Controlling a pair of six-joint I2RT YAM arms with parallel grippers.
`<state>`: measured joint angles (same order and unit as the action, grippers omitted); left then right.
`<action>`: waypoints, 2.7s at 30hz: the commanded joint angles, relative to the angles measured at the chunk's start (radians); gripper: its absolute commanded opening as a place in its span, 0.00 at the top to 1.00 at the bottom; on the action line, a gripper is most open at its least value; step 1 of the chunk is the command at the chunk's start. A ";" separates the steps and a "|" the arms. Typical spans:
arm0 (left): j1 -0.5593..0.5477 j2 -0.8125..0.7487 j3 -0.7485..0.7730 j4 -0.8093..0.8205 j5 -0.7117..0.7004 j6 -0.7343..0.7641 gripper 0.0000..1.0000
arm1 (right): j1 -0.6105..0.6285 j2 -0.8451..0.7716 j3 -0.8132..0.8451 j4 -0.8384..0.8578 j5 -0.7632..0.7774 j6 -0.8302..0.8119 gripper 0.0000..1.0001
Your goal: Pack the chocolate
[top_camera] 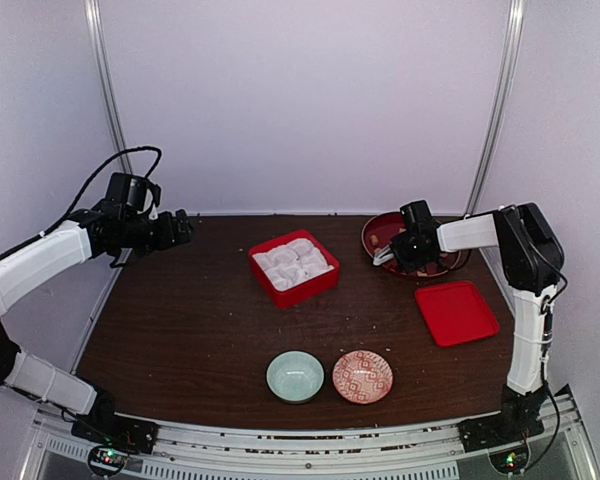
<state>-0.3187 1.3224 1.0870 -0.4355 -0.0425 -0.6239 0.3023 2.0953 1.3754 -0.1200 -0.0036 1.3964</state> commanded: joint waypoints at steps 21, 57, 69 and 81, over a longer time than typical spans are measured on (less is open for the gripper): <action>0.028 -0.009 -0.009 0.050 0.023 -0.006 0.02 | -0.029 -0.086 -0.081 0.058 0.017 0.000 0.92; -0.104 -0.162 -0.045 0.372 0.357 -0.032 0.03 | 0.319 -0.526 0.089 -0.306 0.136 -0.973 1.00; -0.316 -0.058 -0.138 0.673 0.267 -0.221 0.13 | 0.616 -0.376 0.281 -0.364 0.218 -1.038 1.00; -0.365 -0.018 -0.154 0.786 0.184 -0.307 0.23 | 0.709 -0.318 0.369 -0.369 0.247 -1.074 0.97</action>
<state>-0.6827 1.2850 0.9234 0.2546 0.1768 -0.8909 0.9951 1.7821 1.7042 -0.5098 0.2108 0.3439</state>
